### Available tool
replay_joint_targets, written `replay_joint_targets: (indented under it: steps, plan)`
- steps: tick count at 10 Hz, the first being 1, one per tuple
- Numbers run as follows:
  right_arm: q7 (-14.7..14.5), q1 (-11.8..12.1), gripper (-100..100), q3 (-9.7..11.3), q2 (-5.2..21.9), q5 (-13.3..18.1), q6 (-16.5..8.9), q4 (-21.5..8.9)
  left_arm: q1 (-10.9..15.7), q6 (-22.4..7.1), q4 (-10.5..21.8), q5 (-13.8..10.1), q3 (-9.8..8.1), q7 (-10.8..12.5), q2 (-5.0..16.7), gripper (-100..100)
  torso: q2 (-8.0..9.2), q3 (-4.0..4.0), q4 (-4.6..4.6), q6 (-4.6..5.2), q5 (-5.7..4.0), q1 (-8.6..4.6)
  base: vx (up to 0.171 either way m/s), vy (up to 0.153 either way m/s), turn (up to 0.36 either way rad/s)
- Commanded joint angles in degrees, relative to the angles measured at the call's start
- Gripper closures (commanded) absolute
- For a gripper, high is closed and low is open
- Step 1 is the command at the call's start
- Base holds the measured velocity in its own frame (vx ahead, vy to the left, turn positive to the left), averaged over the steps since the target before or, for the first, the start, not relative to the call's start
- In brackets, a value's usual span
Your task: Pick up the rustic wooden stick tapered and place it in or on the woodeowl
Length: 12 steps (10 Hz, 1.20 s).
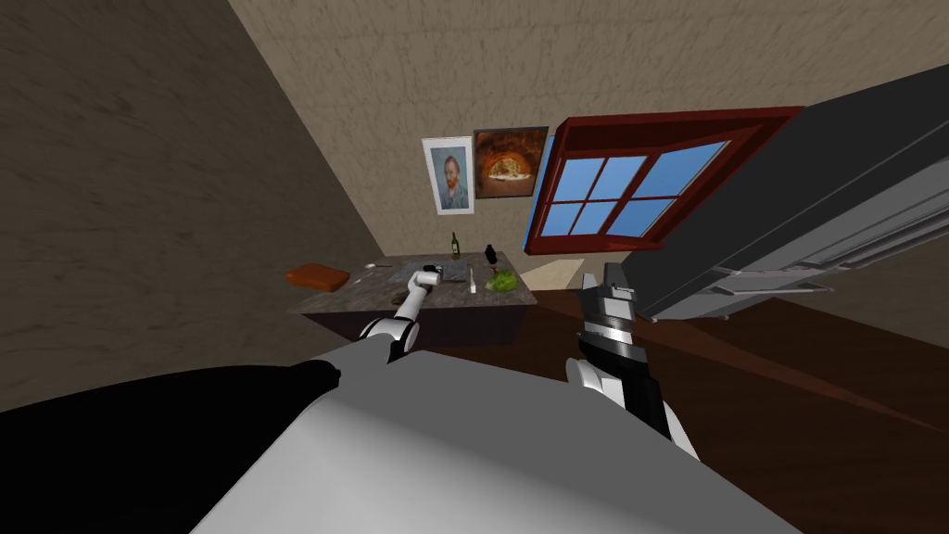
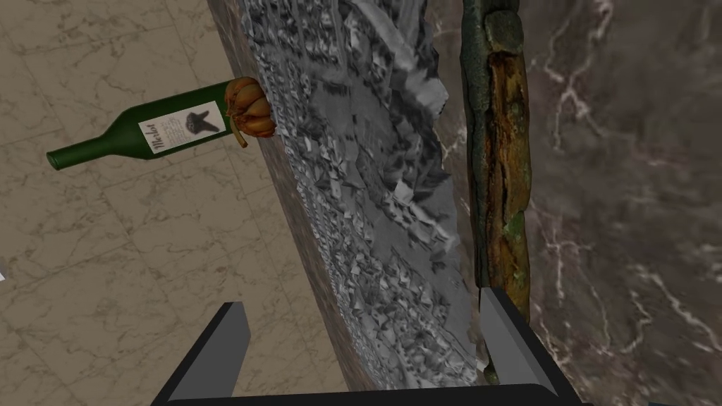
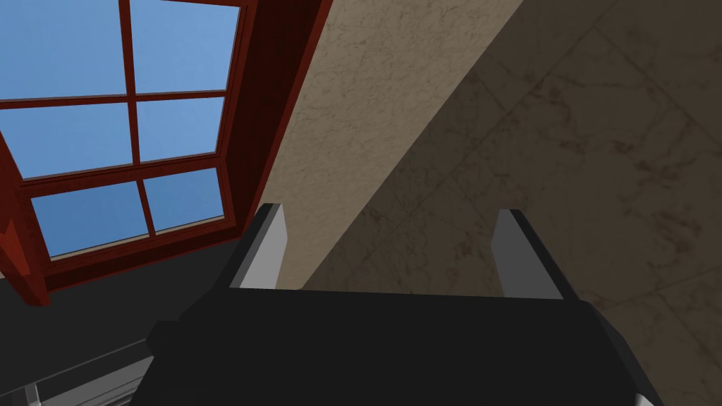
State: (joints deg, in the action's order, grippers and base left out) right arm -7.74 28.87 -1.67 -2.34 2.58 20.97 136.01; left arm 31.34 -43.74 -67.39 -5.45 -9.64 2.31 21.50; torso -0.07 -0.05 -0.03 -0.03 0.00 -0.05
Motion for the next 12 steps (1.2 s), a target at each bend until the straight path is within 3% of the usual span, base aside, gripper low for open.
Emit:
replay_joint_targets:
  steps: [1, 2, 3, 5, 6, 8, 9, 12]
  plan:
    - [0.0, 0.0, 0, 0.0, 0.0, 0.0, 0.0, 0.0, 2.5, -2.9, 2.9, 0.2, -0.31, 0.0, 0.9, -100, 0.00, 0.00, 0.00, 0.00, 0.00, 0.00, 0.023, -0.016, -0.039]
    - [0.0, 0.0, 0, 0.0, 0.0, 0.0, 0.0, 0.0, 2.5, -3.3, 4.5, 0.2, -0.31, 0.0, 0.9, -100, -0.02, 0.00, 0.01, 0.01, -0.01, -0.02, 0.021, -0.013, -0.023]
    - [0.0, 0.0, 0, 0.0, 0.0, 0.0, 0.0, 0.0, 4.8, -5.7, 5.9, 0.5, -0.52, 0.0, 1.6, -100, -0.01, 0.00, 0.00, 0.00, 0.00, 0.00, 0.020, -0.015, -0.051]
    - [0.0, 0.0, 0, 0.0, 0.0, 0.0, 0.0, 0.0, 4.8, -5.7, 8.0, 0.5, -0.52, 0.0, 1.6, -100, 0.00, 0.00, 0.00, -0.01, 0.00, 0.02, 0.015, -0.003, -0.005]
    - [0.0, 0.0, 0, 0.0, 0.0, 0.0, 0.0, 0.0, 6.9, -7.9, 9.8, 0.8, -0.72, 0.0, 2.3, -100, 0.03, 0.02, 0.01, -0.01, 0.01, 0.05, 0.019, -0.004, -0.034]
    - [0.0, 0.0, 0, 0.0, 0.0, 0.0, 0.0, 0.0, 6.9, -7.9, 11.5, 0.8, -0.72, 0.0, 2.3, -100, 0.00, 0.00, 0.00, -0.01, 0.01, 0.03, 0.014, -0.003, -0.017]
    - [0.0, 0.0, 0, 0.0, 0.0, 0.0, 0.0, 0.0, 9.0, -10.0, 14.3, 1.1, -0.90, 0.1, 2.9, -100, 0.03, 0.02, 0.00, -0.01, 0.01, 0.04, 0.017, -0.005, -0.049]
    - [0.0, 0.0, 0, 0.0, 0.0, 0.0, 0.0, 0.0, 10.9, -11.9, 18.2, 1.4, -1.06, 0.1, 3.6, -100, -0.04, -0.02, 0.00, 0.00, 0.00, 0.02, 0.027, -0.005, -0.028]
